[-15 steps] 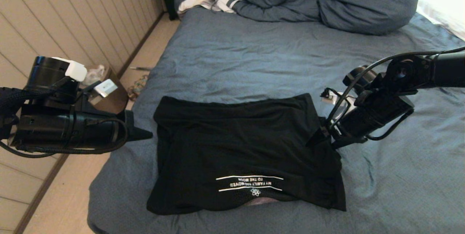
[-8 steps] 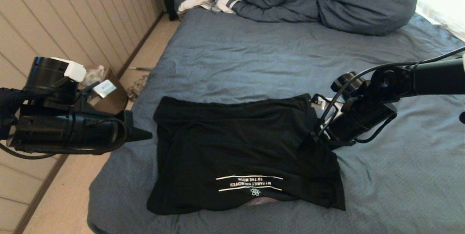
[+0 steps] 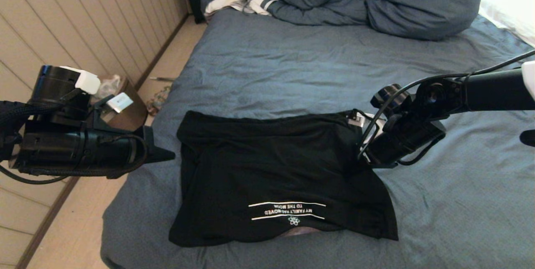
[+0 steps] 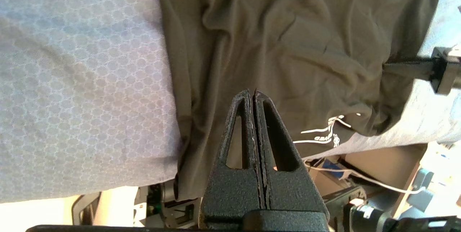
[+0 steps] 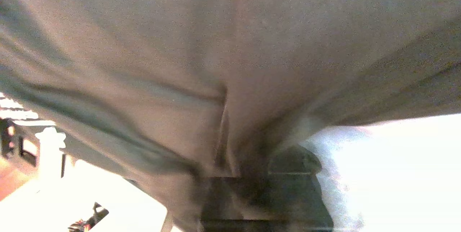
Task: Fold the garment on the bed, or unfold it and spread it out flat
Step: Fold the black T-shirt
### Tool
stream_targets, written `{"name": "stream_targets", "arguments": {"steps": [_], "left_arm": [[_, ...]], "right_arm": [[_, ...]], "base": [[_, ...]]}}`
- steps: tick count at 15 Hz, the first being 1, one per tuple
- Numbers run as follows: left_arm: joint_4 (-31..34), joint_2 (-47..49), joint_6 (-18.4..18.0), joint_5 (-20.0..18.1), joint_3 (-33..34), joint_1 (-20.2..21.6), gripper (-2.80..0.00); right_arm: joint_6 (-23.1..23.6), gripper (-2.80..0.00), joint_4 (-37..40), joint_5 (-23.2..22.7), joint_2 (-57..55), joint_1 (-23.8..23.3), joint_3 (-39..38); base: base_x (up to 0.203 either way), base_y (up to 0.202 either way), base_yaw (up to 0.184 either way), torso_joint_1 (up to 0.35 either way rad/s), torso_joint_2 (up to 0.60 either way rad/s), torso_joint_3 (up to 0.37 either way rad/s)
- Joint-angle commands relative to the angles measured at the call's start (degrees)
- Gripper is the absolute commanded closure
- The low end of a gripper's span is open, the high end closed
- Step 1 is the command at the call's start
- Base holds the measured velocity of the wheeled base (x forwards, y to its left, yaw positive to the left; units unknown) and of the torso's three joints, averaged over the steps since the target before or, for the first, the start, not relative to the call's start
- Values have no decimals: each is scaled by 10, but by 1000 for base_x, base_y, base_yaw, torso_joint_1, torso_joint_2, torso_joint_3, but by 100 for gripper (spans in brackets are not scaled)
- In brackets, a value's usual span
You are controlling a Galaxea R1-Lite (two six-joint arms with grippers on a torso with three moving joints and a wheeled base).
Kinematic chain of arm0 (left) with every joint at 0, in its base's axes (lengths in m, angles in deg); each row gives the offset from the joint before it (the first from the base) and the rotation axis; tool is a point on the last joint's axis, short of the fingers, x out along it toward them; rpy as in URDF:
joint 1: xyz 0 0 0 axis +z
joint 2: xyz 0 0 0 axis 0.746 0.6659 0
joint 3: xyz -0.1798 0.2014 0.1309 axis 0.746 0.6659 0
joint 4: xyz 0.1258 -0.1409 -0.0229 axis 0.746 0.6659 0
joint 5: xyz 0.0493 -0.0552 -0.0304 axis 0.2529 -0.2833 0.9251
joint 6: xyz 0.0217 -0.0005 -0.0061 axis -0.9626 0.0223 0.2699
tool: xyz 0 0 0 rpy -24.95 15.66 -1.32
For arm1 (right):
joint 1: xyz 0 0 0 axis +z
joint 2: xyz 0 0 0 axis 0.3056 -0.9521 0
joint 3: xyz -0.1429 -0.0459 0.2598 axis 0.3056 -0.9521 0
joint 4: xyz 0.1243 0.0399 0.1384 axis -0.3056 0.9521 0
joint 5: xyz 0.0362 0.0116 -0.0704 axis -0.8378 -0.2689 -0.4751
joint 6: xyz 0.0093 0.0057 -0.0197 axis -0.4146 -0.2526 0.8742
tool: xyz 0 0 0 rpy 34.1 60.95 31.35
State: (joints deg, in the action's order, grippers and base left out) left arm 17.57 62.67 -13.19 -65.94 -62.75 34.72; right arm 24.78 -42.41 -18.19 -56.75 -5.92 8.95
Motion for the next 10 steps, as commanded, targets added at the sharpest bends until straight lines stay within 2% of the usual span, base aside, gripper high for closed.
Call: {"name": "stream_targets", "arguments": {"steps": [1,5,10], "left_arm": [[0,-1,3,-1,3,0,0],[-7,-3,2,-1,17,0,0],[-7,-3,2,-2,22,-1,0]], "right_arm": [[1,0,2,-3,12,3,3],[1,0,3,-4,32,-8,-4],[6,0,2,-29,55,-86,-22]], "base": [[0,0,0,0,0,0],[0,0,0,0,0,0],[0,0,0,0,0,0]]}}
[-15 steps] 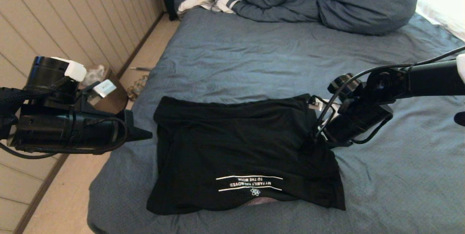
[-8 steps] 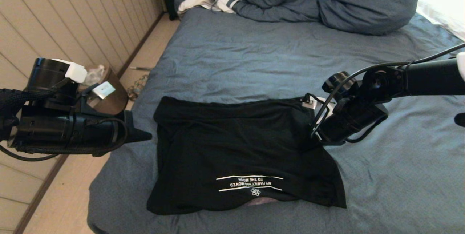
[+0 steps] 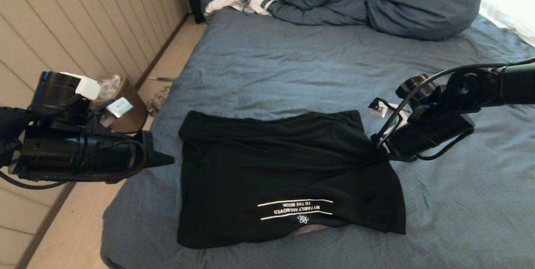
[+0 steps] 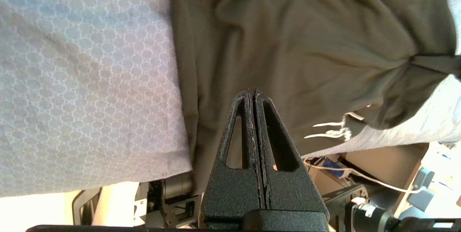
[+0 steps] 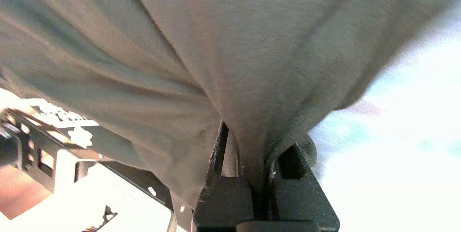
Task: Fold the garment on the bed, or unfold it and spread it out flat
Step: Fold the black T-shirt
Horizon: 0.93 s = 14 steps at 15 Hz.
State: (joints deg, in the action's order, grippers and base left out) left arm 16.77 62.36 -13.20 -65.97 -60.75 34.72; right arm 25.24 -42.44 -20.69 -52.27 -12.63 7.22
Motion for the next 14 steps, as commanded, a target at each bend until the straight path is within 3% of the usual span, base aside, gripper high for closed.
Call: {"name": "stream_targets", "arguments": {"steps": [1,6,11,14], "left_arm": [[1,0,2,-2,3,0,0],[1,-1,1,-3,6,-1,0],[1,-4,1,-4,8,-2,0],[1,-7,1,-4,9,-2,0]], "right_arm": [[6,0,2,-10,15,-32,-9],[42,0,2,-15,27,-115,-24],[113,0,7,-15,48,-215,-24],[131,0,9,-16,63,-243,-8]], "base": [[0,0,0,0,0,0],[0,0,0,0,0,0],[0,0,0,0,0,0],[0,0,0,0,0,0]]}}
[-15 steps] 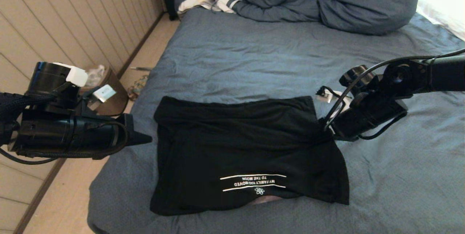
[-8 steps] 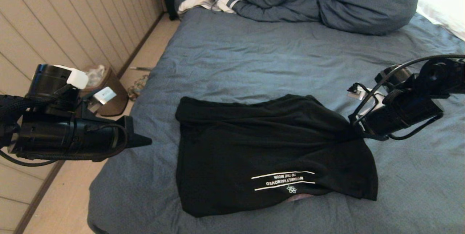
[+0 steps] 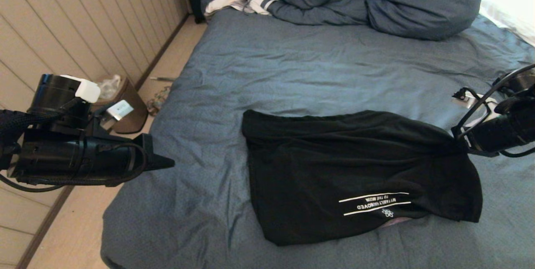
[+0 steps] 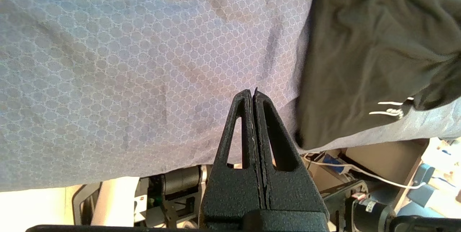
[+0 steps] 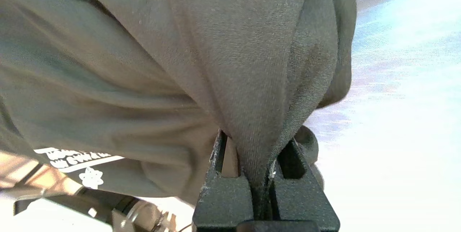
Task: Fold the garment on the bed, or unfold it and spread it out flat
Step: Fold the black T-shirt
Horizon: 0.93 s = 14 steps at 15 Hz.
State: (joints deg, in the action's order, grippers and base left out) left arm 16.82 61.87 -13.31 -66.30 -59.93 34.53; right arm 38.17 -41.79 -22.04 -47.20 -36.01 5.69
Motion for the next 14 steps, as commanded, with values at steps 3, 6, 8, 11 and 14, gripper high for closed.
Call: {"name": "stream_targets", "arguments": {"steps": [3,6,8,11,14], "left_arm": [[0,-9,-2,-1,4,0,0],[1,-15,-2,-3,7,-1,0],[-2,-18,-2,-2,13,-8,0],[-6,-23,-1,-3,17,-13,0],[-6,-26,-1,-3,17,-15,0]], "right_arm": [[-5,0,11,-7,50,15,24],[-35,0,28,-10,72,146,41],[-60,0,31,-7,74,243,53],[-93,0,32,10,34,374,97],[-126,0,33,29,-38,461,172]], "base": [[0,0,0,0,0,0],[0,0,0,0,0,0],[0,0,0,0,0,0],[0,0,0,0,0,0],[0,0,0,0,0,0]]}}
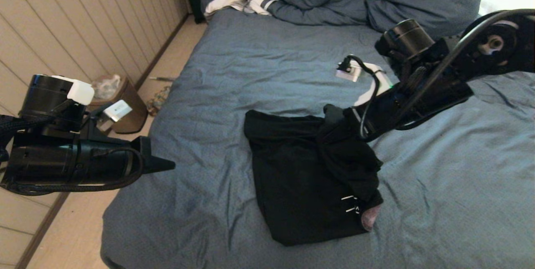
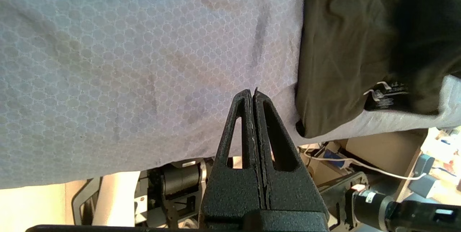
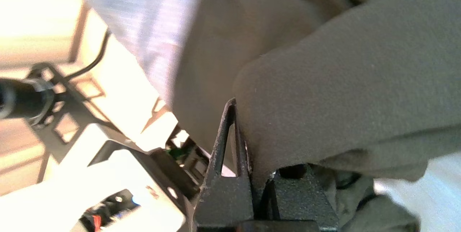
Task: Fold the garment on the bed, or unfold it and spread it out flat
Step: Fold the black T-shirt
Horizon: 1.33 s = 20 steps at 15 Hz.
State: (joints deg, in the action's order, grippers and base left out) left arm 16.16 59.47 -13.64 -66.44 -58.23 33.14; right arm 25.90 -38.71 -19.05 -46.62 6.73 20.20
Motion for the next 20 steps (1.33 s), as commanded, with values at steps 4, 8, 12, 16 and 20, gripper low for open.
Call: {"name": "stream_targets", "arguments": {"steps": [4,8,12,16,20], "left_arm": [[0,-6,4,0,1,-1,0],[-1,-7,4,0,2,-1,0],[-7,-6,2,-1,7,-3,0],[-7,-7,3,-1,8,-3,0],[-7,-7,4,-1,7,-3,0]], "right_arm": [[-13,0,1,23,-117,92,81],[-12,0,-20,51,-149,104,85],[-12,0,-43,53,-161,114,85],[-6,-280,-56,65,-159,135,84],[-6,-280,-61,63,-132,135,81]], "base": [[0,0,0,1,0,6],[0,0,0,0,0,0],[0,0,0,0,0,0],[0,0,0,0,0,0],[0,0,0,0,0,0]]}}
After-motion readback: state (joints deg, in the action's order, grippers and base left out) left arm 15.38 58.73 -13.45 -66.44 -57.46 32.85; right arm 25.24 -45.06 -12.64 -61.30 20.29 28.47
